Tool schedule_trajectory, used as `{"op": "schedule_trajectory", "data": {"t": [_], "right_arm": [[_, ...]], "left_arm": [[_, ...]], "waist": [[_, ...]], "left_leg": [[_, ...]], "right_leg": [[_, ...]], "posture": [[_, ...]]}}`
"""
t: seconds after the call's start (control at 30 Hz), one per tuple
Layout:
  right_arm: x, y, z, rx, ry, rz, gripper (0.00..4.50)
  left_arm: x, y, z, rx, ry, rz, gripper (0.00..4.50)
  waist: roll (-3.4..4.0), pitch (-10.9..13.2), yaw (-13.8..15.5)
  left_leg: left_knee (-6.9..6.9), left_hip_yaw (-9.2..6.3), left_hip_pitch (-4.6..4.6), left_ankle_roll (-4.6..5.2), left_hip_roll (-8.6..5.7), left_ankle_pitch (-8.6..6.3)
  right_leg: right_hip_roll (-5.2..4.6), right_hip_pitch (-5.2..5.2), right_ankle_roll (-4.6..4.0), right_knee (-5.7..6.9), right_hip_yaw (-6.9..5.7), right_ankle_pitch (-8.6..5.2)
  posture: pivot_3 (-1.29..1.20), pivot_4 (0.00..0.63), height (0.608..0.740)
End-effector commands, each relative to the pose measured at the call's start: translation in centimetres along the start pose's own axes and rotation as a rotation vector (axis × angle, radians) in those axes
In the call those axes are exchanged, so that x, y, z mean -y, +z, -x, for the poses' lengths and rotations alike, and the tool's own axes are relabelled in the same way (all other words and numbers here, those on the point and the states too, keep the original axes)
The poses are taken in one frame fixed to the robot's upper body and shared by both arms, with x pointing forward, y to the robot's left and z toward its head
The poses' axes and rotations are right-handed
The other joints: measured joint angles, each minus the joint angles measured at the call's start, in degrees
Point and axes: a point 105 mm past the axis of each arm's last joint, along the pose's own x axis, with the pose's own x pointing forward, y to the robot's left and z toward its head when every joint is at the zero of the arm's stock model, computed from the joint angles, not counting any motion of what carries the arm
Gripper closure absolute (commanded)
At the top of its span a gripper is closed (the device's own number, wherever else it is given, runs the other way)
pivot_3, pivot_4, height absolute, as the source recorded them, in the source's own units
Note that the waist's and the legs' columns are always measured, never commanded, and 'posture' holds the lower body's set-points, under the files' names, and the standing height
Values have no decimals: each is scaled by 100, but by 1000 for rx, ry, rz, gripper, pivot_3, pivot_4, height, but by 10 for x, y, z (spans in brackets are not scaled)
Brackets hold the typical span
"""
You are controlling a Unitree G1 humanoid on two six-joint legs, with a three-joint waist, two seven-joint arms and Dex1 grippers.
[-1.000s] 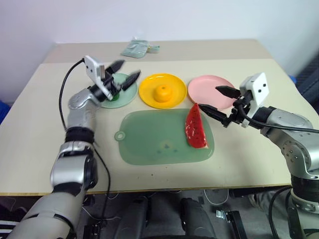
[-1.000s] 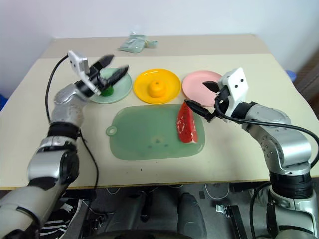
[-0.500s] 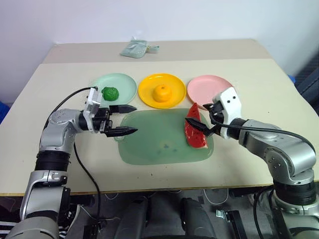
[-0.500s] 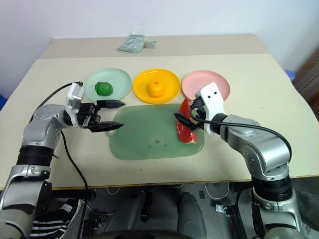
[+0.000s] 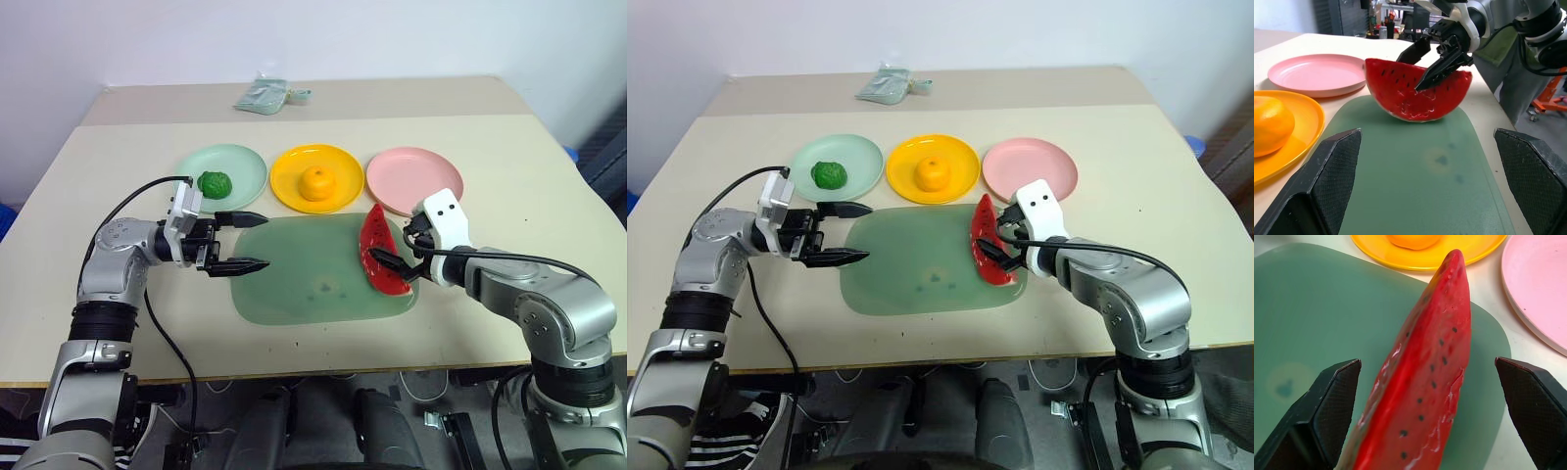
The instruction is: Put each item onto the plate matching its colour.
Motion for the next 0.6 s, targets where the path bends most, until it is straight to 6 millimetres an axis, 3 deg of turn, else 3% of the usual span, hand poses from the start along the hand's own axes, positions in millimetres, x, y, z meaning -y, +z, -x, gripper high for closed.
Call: {"op": "schedule_trajectory", "data": {"t": [0.03, 0.13, 0.5, 0.53, 0.6], "right_arm": [[-7, 5, 2, 23, 13, 26, 532], [-9, 4, 2, 17, 23, 41, 1843], [-11, 7, 2, 30, 35, 69, 1843], [-12, 7, 2, 34, 40, 71, 2401], [-11, 7, 2, 34, 39, 75, 3101]], "left_arm": [[0, 7, 2, 15, 7, -43, 0], [0, 7, 1, 16, 9, -43, 0], [-1, 7, 0, 14, 10, -40, 0], [-1, 7, 0, 15, 10, -39, 0], [-2, 7, -1, 15, 10, -40, 0]], "waist": [[0, 0, 0], [0, 0, -1], [0, 0, -1], [0, 0, -1], [0, 0, -1]], "left_leg": [[0, 0, 0, 0, 0, 0], [0, 0, 0, 0, 0, 0], [0, 0, 0, 0, 0, 0], [0, 0, 0, 0, 0, 0], [0, 0, 0, 0, 0, 0]], "right_leg": [[0, 0, 0, 0, 0, 0], [0, 0, 0, 0, 0, 0], [0, 0, 0, 0, 0, 0], [0, 0, 0, 0, 0, 0], [0, 0, 0, 0, 0, 0]], "posture": [[0, 150, 740], [0, 150, 740], [0, 150, 740], [0, 150, 740], [0, 150, 740]]}}
